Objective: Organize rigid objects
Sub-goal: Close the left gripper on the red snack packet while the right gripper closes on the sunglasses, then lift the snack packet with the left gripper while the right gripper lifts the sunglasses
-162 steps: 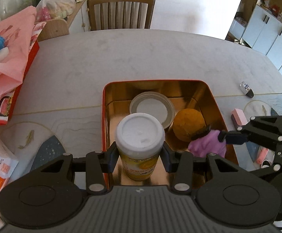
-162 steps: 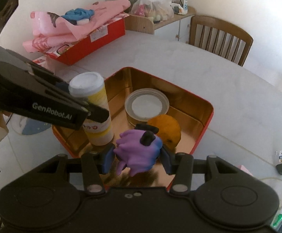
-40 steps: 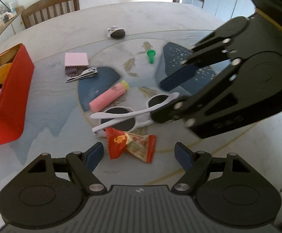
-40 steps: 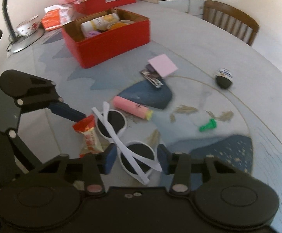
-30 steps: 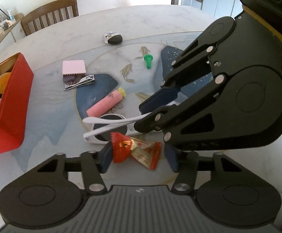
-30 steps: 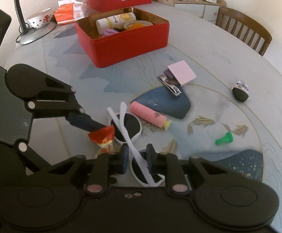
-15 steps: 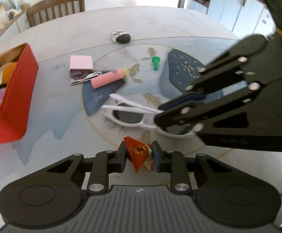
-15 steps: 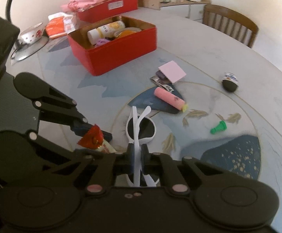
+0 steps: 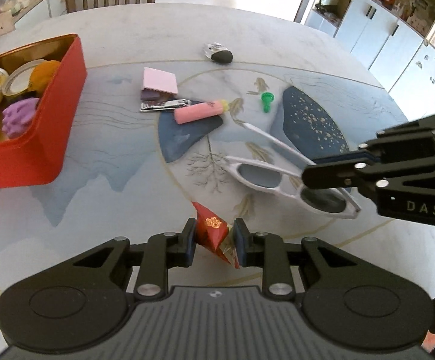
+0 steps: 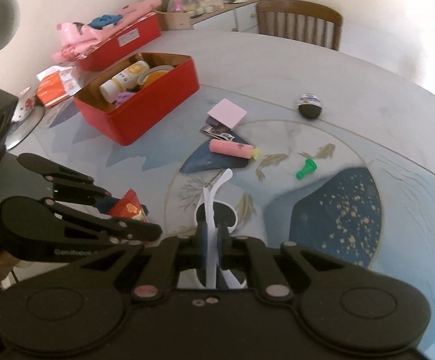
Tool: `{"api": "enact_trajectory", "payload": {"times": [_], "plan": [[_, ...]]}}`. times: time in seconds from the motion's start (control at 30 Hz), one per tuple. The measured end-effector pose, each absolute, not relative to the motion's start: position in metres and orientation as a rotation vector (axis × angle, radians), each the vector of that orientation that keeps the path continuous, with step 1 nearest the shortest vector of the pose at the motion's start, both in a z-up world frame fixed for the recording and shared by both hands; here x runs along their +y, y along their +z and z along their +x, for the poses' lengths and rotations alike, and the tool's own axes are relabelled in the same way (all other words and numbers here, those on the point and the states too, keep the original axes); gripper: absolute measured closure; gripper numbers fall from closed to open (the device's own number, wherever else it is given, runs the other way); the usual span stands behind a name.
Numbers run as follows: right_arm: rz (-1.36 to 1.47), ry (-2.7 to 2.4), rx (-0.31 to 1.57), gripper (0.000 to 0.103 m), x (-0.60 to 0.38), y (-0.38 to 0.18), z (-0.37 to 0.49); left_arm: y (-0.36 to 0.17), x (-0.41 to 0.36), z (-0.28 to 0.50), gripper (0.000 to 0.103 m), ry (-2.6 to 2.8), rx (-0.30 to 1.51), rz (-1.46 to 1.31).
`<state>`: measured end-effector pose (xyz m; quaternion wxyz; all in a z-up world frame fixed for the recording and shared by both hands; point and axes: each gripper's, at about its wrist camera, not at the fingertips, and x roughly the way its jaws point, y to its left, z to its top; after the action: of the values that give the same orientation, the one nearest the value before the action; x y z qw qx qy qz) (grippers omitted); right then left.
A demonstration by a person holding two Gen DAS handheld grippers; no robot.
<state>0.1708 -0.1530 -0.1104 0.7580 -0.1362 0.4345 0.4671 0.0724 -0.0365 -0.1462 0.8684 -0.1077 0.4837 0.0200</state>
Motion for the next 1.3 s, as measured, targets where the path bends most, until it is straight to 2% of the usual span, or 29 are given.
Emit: {"api": "enact_trajectory", "payload": {"times": [0.23, 0.6, 0.7, 0.73, 0.8, 1.3], "plan": [[-0.246, 0.973, 0.945, 0.097, -0.155, -0.099, 0.162, -0.133, -0.018, 0.063, 0.078, 0.035, 0.975, -0.243], [-0.245, 0.913, 0.994, 0.097, -0.152, -0.112, 0.153, -0.147, 0.000, 0.058, 0.076, -0.008, 1.027, -0.254], [-0.250, 0.899, 1.001, 0.091, -0.151, -0.118, 0.153, -0.151, -0.003, 0.059, 0.068, -0.016, 1.042, -0.255], [-0.252, 0.895, 1.006, 0.090, -0.150, -0.120, 0.153, -0.151, -0.004, 0.059, 0.057, -0.015, 1.041, -0.249], [-0.261, 0.888, 1.020, 0.088, -0.148, -0.125, 0.155, -0.151, -0.009, 0.059, 0.042, 0.002, 1.038, -0.225], [-0.374, 0.952, 1.026, 0.084, -0.129, -0.141, 0.162, -0.155, -0.035, 0.063, 0.038, 0.065, 1.036, -0.142]]}}
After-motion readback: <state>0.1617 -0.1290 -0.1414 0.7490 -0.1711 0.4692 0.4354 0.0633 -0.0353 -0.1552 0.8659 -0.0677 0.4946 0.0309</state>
